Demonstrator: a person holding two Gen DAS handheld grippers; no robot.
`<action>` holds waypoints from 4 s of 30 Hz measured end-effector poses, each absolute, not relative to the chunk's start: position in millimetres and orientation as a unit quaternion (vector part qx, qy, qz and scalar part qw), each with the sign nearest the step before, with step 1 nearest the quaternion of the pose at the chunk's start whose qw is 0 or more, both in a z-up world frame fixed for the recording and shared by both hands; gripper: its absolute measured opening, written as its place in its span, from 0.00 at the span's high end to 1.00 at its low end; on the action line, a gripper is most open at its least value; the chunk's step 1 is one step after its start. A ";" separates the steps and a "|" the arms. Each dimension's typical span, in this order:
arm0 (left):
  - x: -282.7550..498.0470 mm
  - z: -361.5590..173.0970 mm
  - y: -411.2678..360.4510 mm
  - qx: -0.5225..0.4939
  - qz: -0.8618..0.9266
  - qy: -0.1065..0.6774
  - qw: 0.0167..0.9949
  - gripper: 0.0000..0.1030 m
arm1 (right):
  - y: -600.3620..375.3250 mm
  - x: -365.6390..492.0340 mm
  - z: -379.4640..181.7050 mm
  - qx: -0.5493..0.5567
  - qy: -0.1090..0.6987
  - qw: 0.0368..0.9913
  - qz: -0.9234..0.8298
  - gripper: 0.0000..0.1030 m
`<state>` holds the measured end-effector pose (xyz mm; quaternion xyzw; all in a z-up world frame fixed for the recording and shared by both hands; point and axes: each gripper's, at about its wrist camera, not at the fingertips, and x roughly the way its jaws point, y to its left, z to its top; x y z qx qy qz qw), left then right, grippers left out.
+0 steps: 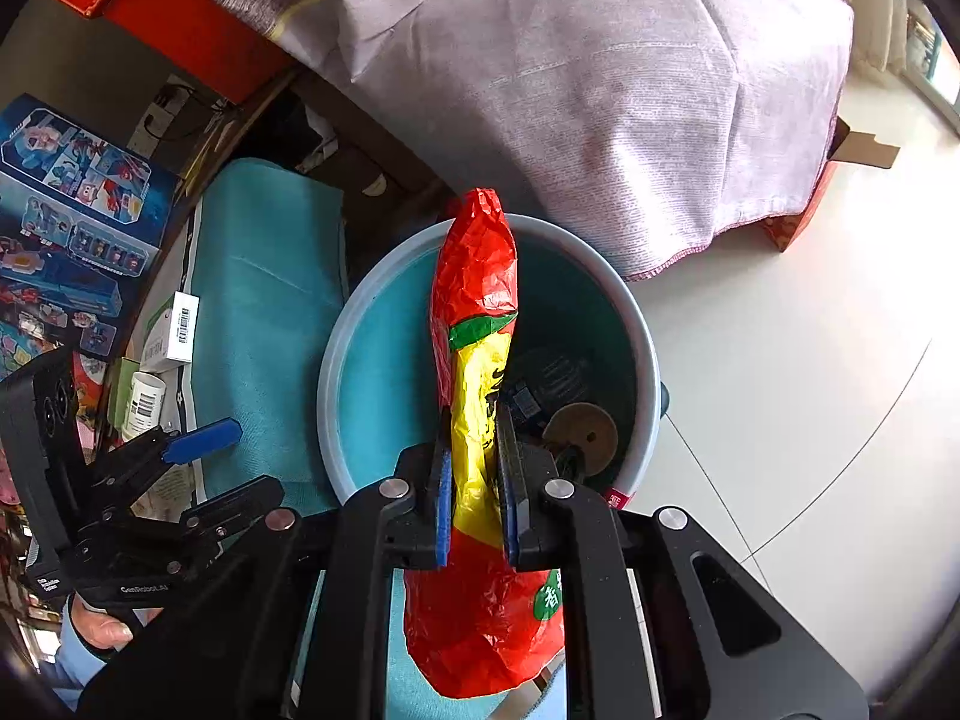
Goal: Collect trash
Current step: 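Open both tools to drop the can and wrapper into the bin, then move both tools back toward the clear plastic bags on the table, then grasp the clear printed packet with the right tool while the left tool grasps the red-printed clear bag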
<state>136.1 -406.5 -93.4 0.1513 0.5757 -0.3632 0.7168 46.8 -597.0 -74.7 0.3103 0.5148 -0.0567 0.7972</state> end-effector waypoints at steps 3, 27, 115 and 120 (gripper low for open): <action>135.3 -87.8 -397.8 0.145 -0.361 0.568 0.725 0.12 | -593.6 51.1 -75.2 0.308 0.517 0.797 -0.054 0.87; 122.7 -61.4 -326.0 0.102 -0.354 0.553 0.747 0.11 | -543.6 57.8 -44.5 0.286 0.521 0.802 -0.056 0.26; 133.9 -92.4 -122.9 -0.056 -0.158 0.542 0.823 0.42 | -356.9 104.6 -64.4 0.197 0.568 0.793 0.097 0.60; 141.5 -97.3 -127.4 -0.050 -0.145 0.550 0.821 0.82 | -372.8 99.1 -65.3 0.219 0.560 0.793 0.095 0.60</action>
